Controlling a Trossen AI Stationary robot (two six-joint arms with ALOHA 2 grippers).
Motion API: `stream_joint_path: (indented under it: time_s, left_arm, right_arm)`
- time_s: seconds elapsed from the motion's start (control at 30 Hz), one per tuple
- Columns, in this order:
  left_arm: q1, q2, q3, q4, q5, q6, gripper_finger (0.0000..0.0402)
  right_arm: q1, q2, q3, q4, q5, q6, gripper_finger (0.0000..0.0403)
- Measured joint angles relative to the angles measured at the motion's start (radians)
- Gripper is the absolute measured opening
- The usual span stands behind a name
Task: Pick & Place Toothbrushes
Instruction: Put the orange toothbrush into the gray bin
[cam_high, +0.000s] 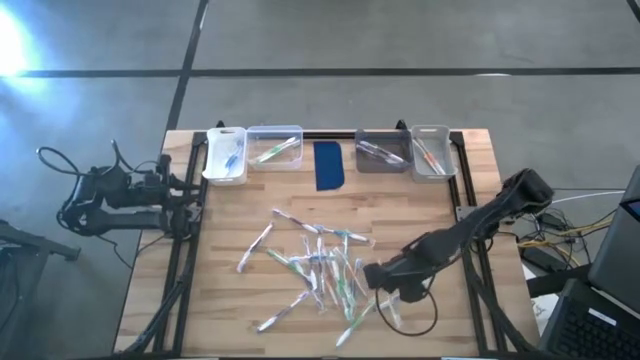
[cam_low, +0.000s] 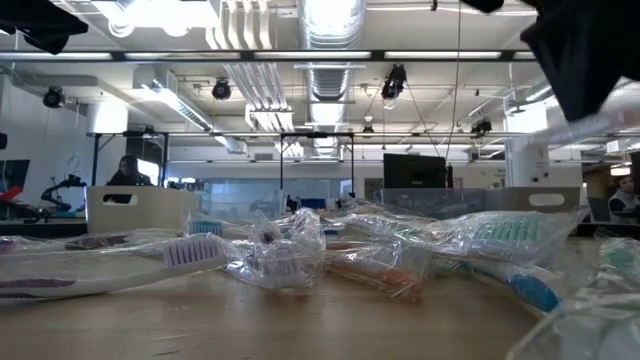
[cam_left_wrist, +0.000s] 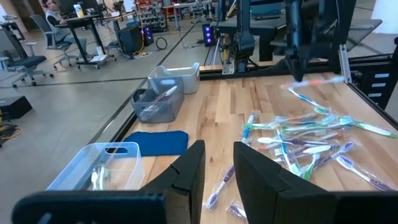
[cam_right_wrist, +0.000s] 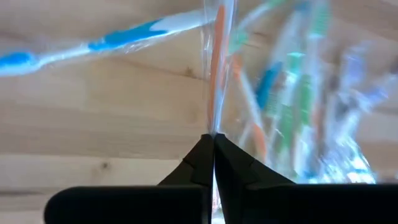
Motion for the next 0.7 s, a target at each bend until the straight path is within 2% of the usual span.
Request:
stream_joint_path:
  time_s: [0.13, 0.23, 0.5, 0.7]
  left_arm:
    - [0.0, 0.0, 0.0, 0.0, 0.0, 0.0, 0.009]
    - [0.0, 0.0, 0.0, 0.0, 0.0, 0.0, 0.009]
    - [0.0, 0.0, 0.0, 0.0, 0.0, 0.0, 0.009]
    - [0.0, 0.0, 0.0, 0.0, 0.0, 0.0, 0.009]
  right_arm:
    - [-0.003, -0.096, -0.001, -0.004, -0.018, 0.125, 0.0006]
    - [-0.01, -0.165, -0.002, 0.0, -0.012, 0.3, 0.0006]
    - [-0.085, -0.293, -0.003, -0.004, 0.194, 0.728, 0.0007]
    - [-0.2, -0.345, -0.003, -0.04, 0.269, 1.038, 0.0007]
